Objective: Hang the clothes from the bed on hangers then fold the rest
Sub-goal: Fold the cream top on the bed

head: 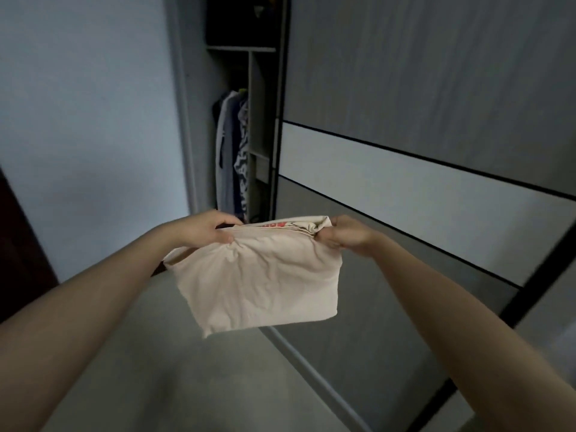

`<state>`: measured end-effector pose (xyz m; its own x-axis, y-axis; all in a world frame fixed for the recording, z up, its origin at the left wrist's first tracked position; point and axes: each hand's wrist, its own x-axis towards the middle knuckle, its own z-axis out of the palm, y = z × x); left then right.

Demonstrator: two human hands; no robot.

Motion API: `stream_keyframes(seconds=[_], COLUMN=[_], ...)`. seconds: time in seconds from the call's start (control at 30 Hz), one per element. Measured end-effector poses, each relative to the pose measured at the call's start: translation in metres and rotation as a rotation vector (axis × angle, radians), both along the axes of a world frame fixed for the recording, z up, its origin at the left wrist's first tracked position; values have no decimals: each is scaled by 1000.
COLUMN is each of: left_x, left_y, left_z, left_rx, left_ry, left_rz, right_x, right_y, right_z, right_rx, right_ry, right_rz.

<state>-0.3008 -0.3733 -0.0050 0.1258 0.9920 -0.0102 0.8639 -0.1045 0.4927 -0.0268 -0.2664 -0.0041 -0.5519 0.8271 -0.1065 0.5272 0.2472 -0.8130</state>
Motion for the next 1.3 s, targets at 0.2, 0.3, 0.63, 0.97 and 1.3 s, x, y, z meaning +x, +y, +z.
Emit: stream_keyframes(seconds=[0.2,0.3,0.63,0.97,1.3], left_x=[-86,-135,-291,-426,-478], left_y=[37,72,186,346,539], left_z=[-10,-8,16,7,21], left_rx=[-12,-14,34,74,73], left_ry=[28,39,46,29,-138], left_rz=[85,123,261,134,-243], right_x=[-96,-156,-338,-442,-465], right_y=[62,117,265,382,481], right_z=[-7,-7,11,29,53], right_rx=[-20,-49,-82,44,-58], right_ry=[10,36,35,-17,-143], right_rz=[104,185,297,186,-178])
